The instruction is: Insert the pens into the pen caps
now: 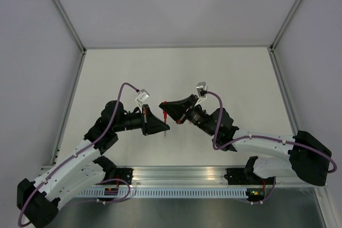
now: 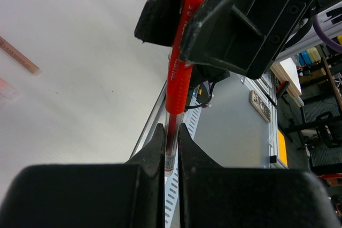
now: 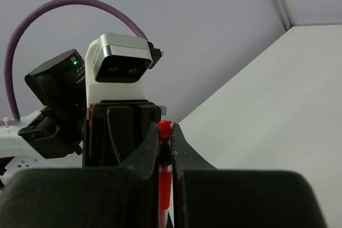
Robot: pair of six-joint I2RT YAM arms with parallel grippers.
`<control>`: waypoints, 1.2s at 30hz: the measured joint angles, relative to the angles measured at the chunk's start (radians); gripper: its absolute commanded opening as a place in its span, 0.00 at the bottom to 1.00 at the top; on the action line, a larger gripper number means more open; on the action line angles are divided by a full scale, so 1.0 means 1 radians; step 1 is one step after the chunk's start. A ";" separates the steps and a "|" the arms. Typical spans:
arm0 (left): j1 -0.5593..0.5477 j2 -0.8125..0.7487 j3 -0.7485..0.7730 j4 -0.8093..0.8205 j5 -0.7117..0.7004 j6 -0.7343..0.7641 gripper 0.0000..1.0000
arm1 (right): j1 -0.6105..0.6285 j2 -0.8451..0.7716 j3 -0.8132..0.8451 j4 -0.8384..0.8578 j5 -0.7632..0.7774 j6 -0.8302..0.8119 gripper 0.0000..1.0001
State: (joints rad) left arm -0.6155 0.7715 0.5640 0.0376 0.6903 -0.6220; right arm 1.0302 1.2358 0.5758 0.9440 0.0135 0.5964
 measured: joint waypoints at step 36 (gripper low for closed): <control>0.076 -0.071 -0.053 0.219 -0.117 -0.005 0.02 | 0.084 -0.203 0.323 -0.844 0.265 -0.212 0.55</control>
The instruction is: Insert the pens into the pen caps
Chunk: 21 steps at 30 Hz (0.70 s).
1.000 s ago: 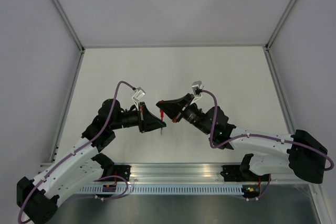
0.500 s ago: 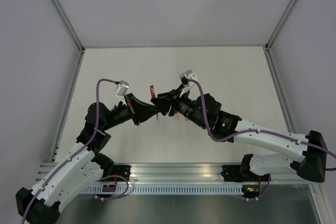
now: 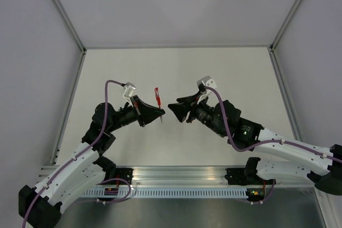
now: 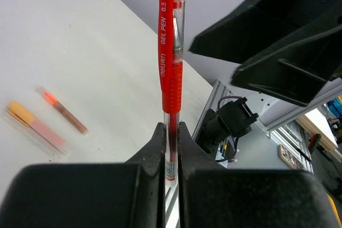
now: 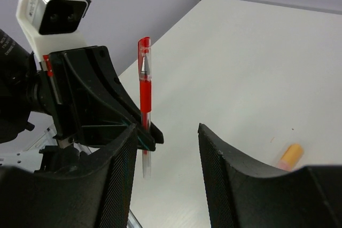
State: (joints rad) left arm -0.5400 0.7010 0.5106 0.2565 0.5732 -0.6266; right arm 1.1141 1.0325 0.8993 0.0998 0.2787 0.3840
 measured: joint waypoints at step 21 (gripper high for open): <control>0.001 0.664 0.107 -0.270 -0.340 0.014 0.02 | -0.006 -0.224 -0.254 -0.051 0.198 -0.074 0.58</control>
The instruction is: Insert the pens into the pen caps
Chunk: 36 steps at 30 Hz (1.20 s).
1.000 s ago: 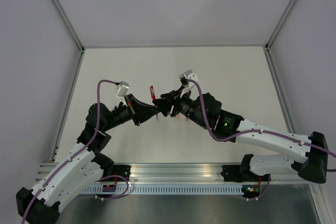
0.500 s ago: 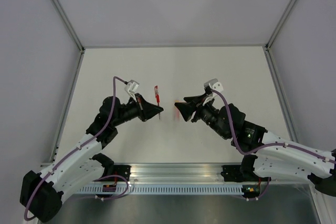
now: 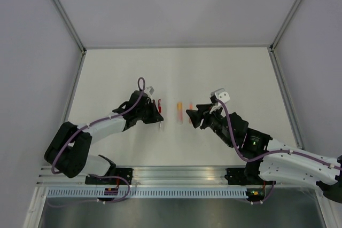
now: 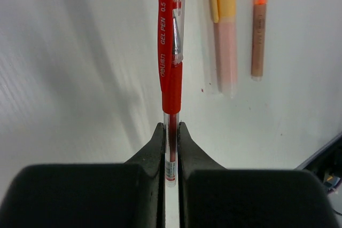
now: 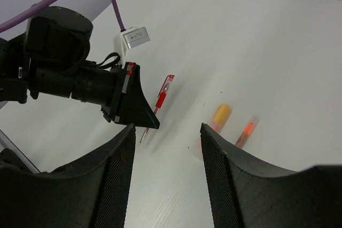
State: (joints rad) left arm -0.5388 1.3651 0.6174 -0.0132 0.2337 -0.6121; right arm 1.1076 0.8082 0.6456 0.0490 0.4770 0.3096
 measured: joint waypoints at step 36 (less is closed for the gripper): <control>0.005 -0.147 0.170 -0.110 -0.058 0.020 1.00 | 0.000 0.045 0.000 -0.007 -0.005 0.005 0.81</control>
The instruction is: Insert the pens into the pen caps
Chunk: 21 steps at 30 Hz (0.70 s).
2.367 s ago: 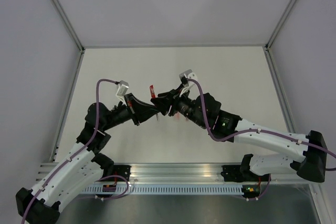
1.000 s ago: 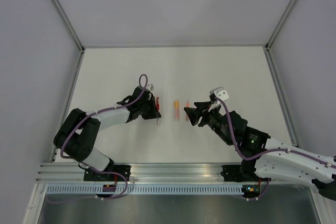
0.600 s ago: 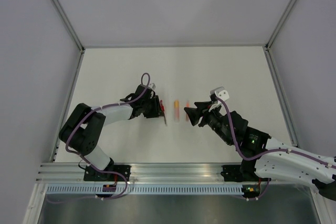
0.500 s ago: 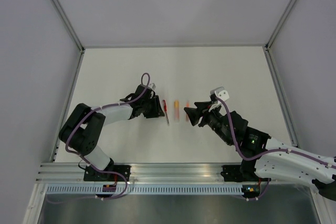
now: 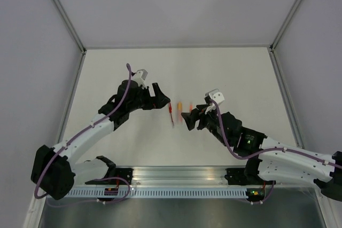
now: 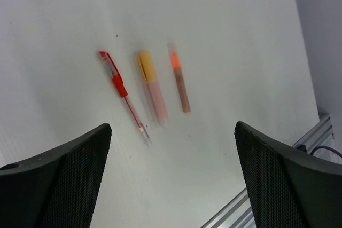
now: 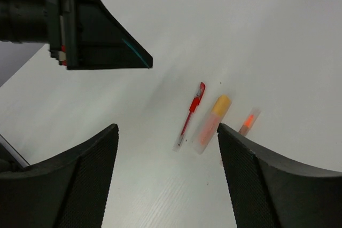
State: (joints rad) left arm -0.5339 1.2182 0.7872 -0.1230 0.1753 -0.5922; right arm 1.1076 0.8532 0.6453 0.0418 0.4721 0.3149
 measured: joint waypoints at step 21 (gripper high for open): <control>-0.012 -0.394 -0.238 0.252 0.115 0.171 1.00 | 0.000 0.251 0.002 0.010 0.217 0.238 0.98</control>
State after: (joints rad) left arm -0.5457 0.8238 0.5495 0.1287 0.2905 -0.4213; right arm 1.1076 1.1042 0.6476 0.0517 0.6891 0.5533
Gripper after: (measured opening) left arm 0.993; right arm 0.979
